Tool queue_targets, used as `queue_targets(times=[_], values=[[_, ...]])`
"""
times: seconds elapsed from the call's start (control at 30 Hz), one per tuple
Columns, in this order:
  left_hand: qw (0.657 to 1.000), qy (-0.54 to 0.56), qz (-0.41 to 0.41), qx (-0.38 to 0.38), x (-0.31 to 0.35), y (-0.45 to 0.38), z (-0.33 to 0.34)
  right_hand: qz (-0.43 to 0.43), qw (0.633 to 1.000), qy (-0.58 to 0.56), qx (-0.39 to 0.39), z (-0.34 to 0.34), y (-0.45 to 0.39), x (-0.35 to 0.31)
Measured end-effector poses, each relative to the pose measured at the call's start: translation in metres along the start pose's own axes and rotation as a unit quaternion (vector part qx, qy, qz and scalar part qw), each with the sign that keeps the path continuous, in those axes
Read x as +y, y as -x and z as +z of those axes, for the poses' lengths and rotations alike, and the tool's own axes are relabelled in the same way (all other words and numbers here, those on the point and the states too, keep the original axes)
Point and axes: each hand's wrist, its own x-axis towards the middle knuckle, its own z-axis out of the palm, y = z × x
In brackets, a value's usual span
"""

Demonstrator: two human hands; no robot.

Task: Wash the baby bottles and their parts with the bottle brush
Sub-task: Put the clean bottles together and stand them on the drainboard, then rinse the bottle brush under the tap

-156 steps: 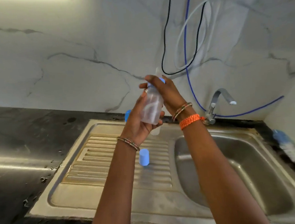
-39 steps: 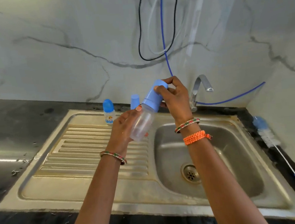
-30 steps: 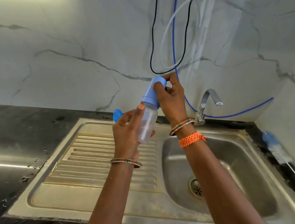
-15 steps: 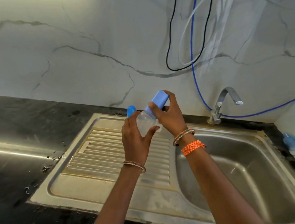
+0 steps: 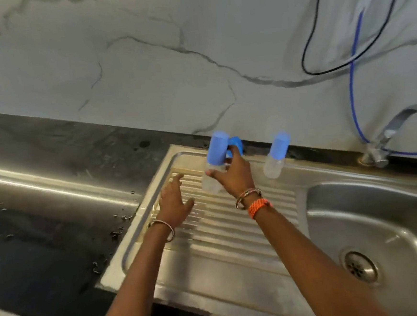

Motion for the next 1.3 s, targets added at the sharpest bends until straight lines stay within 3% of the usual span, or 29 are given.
queue_targets(times=[0.33,0.63,0.83,0.97,1.1,1.3], values=[[0.993,0.110,-0.030,-0.035,-0.060,-0.116,-0.012,0.026,0.998,0.022,0.060,0.098,-0.116,0.037],[0.985,0.169,-0.033,-0.021,-0.075,-0.147,0.003,-0.001,0.998,0.051,0.039,0.126,-0.125,0.056],[0.977,0.208,-0.036,-0.002,-0.071,-0.144,-0.003,0.027,0.996,0.080,0.041,0.135,-0.122,0.055],[0.975,0.219,-0.034,-0.003,-0.065,-0.129,-0.001,0.046,0.993,0.097,0.058,0.130,-0.100,0.045],[0.975,0.221,-0.007,-0.008,-0.041,-0.106,0.000,-0.036,0.990,0.111,0.074,0.107,-0.058,0.025],[0.970,0.241,0.025,-0.022,0.008,-0.045,0.043,-0.038,0.980,0.129,0.150,0.028,0.008,0.036]])
